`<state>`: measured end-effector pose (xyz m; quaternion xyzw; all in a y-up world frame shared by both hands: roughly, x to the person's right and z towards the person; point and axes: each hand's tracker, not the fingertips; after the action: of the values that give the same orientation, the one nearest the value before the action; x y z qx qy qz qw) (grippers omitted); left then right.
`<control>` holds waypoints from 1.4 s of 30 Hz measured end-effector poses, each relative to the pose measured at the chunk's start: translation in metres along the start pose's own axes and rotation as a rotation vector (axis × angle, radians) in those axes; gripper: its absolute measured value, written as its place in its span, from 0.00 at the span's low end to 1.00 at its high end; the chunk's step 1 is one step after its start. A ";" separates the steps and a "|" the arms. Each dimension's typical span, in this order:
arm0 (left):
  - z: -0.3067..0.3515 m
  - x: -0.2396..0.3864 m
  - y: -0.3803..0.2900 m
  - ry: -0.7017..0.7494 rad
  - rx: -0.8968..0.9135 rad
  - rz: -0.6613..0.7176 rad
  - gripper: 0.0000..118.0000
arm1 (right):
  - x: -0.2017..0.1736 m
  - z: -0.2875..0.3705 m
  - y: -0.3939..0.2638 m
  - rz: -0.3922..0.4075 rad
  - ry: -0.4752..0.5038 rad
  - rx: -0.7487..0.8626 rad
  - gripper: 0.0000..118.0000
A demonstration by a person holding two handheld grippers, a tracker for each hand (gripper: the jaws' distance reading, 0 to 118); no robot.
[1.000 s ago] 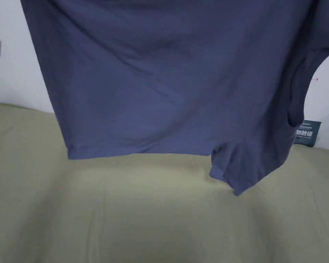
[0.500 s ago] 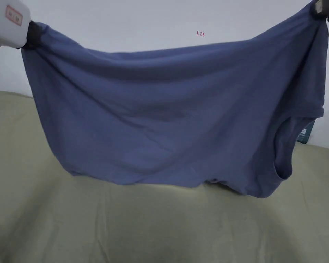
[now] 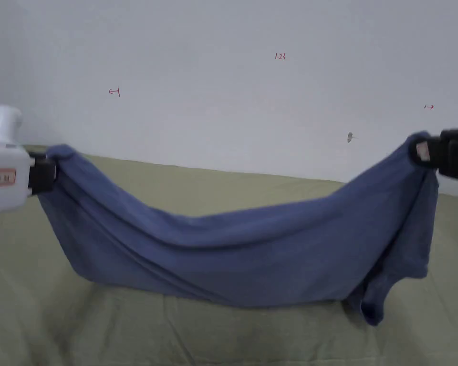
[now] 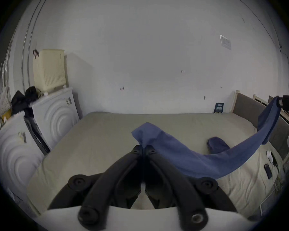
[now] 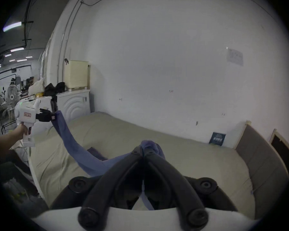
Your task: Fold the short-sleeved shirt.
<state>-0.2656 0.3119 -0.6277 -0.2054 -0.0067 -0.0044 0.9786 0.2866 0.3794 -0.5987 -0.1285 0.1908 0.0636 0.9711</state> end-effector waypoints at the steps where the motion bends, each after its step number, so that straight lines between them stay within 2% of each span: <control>1: 0.001 0.000 -0.012 0.001 -0.010 0.008 0.00 | -0.009 0.006 -0.012 0.007 0.006 -0.010 0.00; 6: 0.020 -0.004 -0.081 -0.044 -0.081 0.086 0.00 | -0.040 0.030 -0.076 -0.009 0.027 -0.101 0.00; 12: 0.039 -0.017 -0.150 -0.051 -0.172 0.141 0.00 | -0.059 0.052 -0.145 -0.163 0.018 -0.184 0.00; 15: 0.046 -0.030 -0.170 -0.044 -0.204 0.171 0.00 | -0.068 0.063 -0.173 -0.211 0.011 -0.230 0.00; 21: 0.063 -0.040 -0.194 -0.050 -0.235 0.175 0.00 | -0.082 0.086 -0.221 -0.331 -0.038 -0.301 0.00; 26: 0.072 -0.041 -0.216 -0.068 -0.268 0.154 0.00 | -0.095 0.103 -0.247 -0.338 -0.118 -0.355 0.01; 27: 0.073 -0.042 -0.222 -0.073 -0.275 0.156 0.02 | -0.097 0.107 -0.252 -0.360 -0.135 -0.359 0.01; 28: 0.074 -0.044 -0.227 -0.073 -0.279 0.159 0.05 | -0.097 0.109 -0.255 -0.375 -0.135 -0.359 0.01; 29: 0.076 -0.046 -0.233 -0.068 -0.289 0.166 0.13 | -0.099 0.113 -0.259 -0.369 -0.161 -0.361 0.04; 30: 0.078 -0.049 -0.237 -0.052 -0.306 0.176 0.27 | -0.100 0.116 -0.260 -0.371 -0.204 -0.369 0.12; 31: 0.081 -0.052 -0.241 -0.036 -0.318 0.206 0.44 | -0.101 0.118 -0.260 -0.360 -0.221 -0.380 0.34; 32: 0.085 -0.056 -0.244 -0.016 -0.332 0.247 0.63 | -0.104 0.121 -0.259 -0.383 -0.219 -0.368 0.63; 33: 0.092 -0.058 -0.243 -0.016 -0.318 0.288 0.72 | -0.105 0.127 -0.260 -0.417 -0.210 -0.331 0.69; 35: 0.105 -0.055 -0.236 -0.024 -0.281 0.329 0.72 | -0.109 0.135 -0.253 -0.485 -0.200 -0.289 0.69; 36: 0.112 -0.048 -0.228 -0.020 -0.256 0.299 0.72 | -0.114 0.137 -0.249 -0.497 -0.200 -0.264 0.69; 37: 0.117 -0.039 -0.221 -0.017 -0.230 0.273 0.72 | -0.117 0.142 -0.244 -0.494 -0.199 -0.250 0.69; 40: 0.130 -0.001 -0.205 0.041 -0.175 0.171 0.72 | -0.140 0.139 -0.229 -0.429 -0.281 -0.266 0.69; 42: 0.141 0.034 -0.201 0.030 -0.172 0.116 0.72 | -0.154 0.138 -0.224 -0.404 -0.285 -0.295 0.67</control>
<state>-0.2353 0.1841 -0.4177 -0.2884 0.0203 0.0489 0.9560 0.2325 0.1907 -0.3652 -0.2936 0.0115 -0.0866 0.9519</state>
